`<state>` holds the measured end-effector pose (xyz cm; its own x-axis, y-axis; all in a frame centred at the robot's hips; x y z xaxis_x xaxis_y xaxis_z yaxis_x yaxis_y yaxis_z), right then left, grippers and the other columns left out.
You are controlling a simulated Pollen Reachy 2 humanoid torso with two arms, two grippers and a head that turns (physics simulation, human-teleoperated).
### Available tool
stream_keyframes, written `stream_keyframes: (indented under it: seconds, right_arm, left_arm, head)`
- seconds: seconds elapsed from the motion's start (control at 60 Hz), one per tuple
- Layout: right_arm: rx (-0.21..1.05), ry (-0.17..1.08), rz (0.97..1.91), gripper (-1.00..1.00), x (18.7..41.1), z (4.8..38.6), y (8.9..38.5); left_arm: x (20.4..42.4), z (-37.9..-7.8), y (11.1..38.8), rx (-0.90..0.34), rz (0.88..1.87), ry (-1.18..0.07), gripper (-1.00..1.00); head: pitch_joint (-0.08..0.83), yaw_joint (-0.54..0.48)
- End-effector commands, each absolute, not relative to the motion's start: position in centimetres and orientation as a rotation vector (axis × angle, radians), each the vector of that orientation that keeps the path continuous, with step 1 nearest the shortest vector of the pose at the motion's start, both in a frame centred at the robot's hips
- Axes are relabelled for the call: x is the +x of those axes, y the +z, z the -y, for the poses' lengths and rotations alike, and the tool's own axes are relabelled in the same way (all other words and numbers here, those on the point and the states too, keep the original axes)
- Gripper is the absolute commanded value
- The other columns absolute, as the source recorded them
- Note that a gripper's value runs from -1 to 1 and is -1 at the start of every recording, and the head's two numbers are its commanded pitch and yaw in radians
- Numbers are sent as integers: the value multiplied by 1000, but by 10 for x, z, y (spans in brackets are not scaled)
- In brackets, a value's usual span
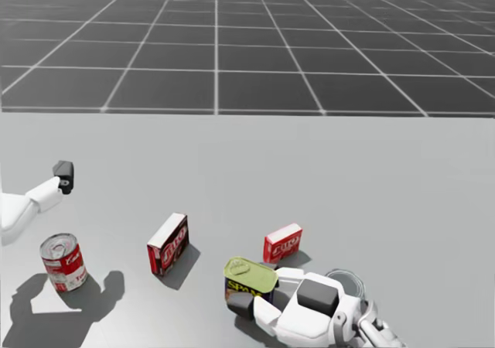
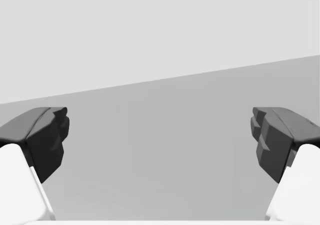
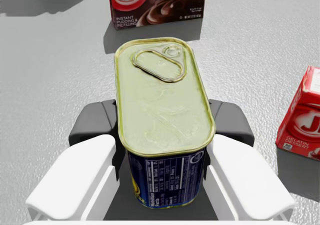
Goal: Pick up the potted meat can and lift it.
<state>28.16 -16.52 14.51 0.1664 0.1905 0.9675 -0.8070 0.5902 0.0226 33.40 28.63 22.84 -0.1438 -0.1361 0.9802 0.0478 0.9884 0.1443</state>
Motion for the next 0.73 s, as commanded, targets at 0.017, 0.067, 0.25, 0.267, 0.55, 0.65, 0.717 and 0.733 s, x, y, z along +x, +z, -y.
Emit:
stream_keyframes:
  seconds: [0.017,0.067,0.25,0.267,0.55,0.65,0.717,0.733]
  right_arm:
    - [649,795,1178,978,274,163,141]
    - [653,799,1186,980,271,163,148]
    - [646,827,1261,972,266,166,193]
    - [644,826,1283,979,266,166,204]
    - [624,862,1452,1000,260,159,291]
    - [604,849,1571,1000,256,149,323]
    - [594,818,1669,1000,253,143,342]
    - [584,809,1714,1000,252,142,349]
  left_arm:
    - [333,-286,228,67,1709,-159,-1000]
    - [333,-286,228,67,1709,-159,-1000]
    - [334,-286,228,69,1709,-157,-1000]
    - [334,-286,228,68,1709,-156,-1000]
    - [333,-287,231,68,1714,-151,-1000]
    - [333,-287,231,69,1714,-151,-1000]
    - [333,-287,230,72,1713,-151,-1000]
    - [333,-287,230,74,1713,-151,-1000]
  head:
    - [378,-96]
    - [371,-97]
    - [351,-97]
    - [351,-99]
    - [342,-102]
    - [342,-105]
    - [339,-105]
    - [338,-105]
